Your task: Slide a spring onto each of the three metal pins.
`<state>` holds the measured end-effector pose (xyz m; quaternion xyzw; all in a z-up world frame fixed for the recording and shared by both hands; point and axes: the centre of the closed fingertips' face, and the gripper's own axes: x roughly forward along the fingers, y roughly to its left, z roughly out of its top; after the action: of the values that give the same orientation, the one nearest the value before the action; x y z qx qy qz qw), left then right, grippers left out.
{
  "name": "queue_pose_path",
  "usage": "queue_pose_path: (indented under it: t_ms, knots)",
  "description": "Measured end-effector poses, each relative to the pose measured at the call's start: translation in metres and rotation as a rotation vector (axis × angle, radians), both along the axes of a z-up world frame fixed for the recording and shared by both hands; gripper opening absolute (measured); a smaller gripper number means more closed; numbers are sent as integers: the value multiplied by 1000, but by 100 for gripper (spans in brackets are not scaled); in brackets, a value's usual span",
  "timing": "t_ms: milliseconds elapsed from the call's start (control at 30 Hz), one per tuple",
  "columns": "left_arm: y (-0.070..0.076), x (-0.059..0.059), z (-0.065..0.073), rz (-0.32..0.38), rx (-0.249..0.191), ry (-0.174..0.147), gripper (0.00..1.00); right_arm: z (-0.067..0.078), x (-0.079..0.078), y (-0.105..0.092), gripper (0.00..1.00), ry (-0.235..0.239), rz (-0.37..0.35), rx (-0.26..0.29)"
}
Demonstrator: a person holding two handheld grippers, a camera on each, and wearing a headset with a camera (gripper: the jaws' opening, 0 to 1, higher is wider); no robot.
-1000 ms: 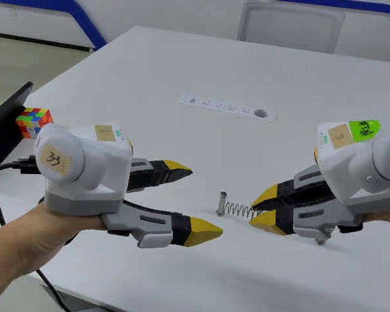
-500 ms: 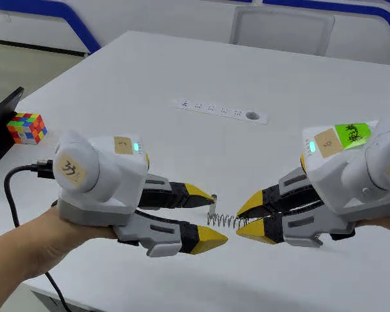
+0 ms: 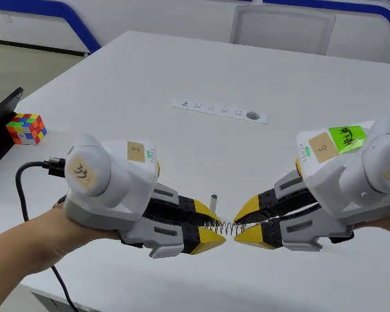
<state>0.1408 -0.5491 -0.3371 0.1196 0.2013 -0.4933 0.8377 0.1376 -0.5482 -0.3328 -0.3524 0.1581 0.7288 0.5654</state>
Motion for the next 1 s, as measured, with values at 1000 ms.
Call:
queue_pose_path:
  t_ms: [1000]
  knots:
    - [3, -2, 1, -20, 19, -41, 10, 13, 0, 4, 11, 112, -42, 97]
